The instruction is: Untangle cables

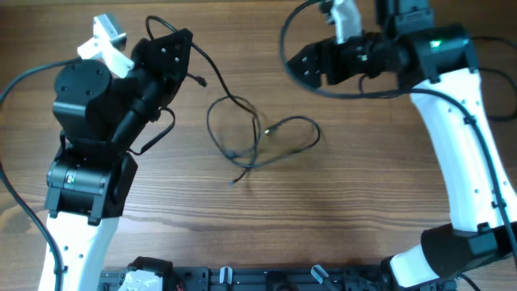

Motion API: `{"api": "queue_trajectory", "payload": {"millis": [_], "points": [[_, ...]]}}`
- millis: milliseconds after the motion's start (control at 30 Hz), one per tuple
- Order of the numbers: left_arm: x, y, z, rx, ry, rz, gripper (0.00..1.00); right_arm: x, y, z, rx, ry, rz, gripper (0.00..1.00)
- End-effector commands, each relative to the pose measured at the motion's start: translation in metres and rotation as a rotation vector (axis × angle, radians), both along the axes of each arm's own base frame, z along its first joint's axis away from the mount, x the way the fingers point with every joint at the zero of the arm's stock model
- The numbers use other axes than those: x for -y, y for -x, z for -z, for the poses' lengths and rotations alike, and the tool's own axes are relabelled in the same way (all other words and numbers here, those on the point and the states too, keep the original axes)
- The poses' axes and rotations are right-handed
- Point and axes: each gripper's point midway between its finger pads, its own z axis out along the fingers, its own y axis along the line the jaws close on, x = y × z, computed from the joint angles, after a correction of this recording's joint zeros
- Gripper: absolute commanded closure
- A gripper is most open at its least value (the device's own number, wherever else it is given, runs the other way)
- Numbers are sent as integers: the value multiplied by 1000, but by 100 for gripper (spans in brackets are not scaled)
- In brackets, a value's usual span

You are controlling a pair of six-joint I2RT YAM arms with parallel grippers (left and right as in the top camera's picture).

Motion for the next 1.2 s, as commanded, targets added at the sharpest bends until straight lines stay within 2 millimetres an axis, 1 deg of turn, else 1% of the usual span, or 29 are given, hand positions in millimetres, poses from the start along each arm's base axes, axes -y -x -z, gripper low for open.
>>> {"api": "queue_trajectory", "payload": {"millis": [0, 100, 133, 233, 333, 400, 500, 567, 633, 667, 700, 733, 767, 800, 867, 933, 967, 1000, 1033, 1067, 1100, 1133, 1167], "points": [[-8, 0, -23, -23, 239, -57, 96, -23, 16, -2, -5, -51, -111, 18], [-32, -9, -28, -24, 349, -213, 96, -33, 24, -4, -2, -64, -155, 18], [-36, -10, -28, -31, 381, -238, 96, -38, 27, -3, 11, -60, -181, 18], [-42, -11, -35, -17, 448, -272, 96, -50, 37, -3, 58, -46, -257, 18], [-42, -10, -53, 50, 471, -253, 96, -66, 45, -3, 145, -36, -372, 18], [-38, -8, -58, 61, 481, -226, 96, -79, 41, 0, 214, -37, -416, 18], [-31, -6, -58, 40, 504, -185, 96, -90, 25, 7, 273, -53, -421, 19], [-30, -6, -58, 34, 516, -180, 96, -96, 16, 14, 285, -59, -422, 21], [-30, -6, -56, 26, 514, -178, 96, -104, 11, 21, 292, -61, -432, 29], [-28, -5, -56, 23, 513, -169, 96, -108, 8, 24, 297, -62, -435, 35], [-27, -5, -54, 14, 510, -162, 96, -112, 0, 26, 291, -74, -413, 48], [-27, -5, -50, -1, 505, -166, 96, -113, -3, 27, 274, -81, -391, 60], [-27, -6, -43, -26, 498, -174, 96, -114, -4, 26, 258, -92, -372, 83], [-28, -7, -33, -62, 484, -192, 95, -113, -6, 26, 243, -91, -348, 96], [-38, -9, 0, -156, 409, -278, 87, -102, -14, 29, 187, -46, -228, 96], [-53, -11, 42, -276, 303, -388, 67, -88, -13, 26, 168, 6, -147, 96], [-59, -11, 67, -351, 237, -432, 59, -78, -12, 22, 157, 36, -92, 96], [-59, -12, 103, -453, 102, -430, 48, -65, -10, 17, 142, 69, -18, 96], [-58, -13, 118, -497, 50, -418, 44, -60, -8, 15, 136, 81, 8, 96], [-54, -13, 145, -577, -51, -383, 39, -53, -6, 11, 119, 89, 59, 96], [-48, -11, 173, -660, -143, -334, 37, -47, -6, 9, 111, 95, 102, 96], [-40, -10, 193, -717, -209, -266, 37, -44, -7, 7, 115, 101, 126, 96], [-29, -10, 215, -762, -291, -155, 38, -40, -9, 4, 127, 110, 152, 96]]}}
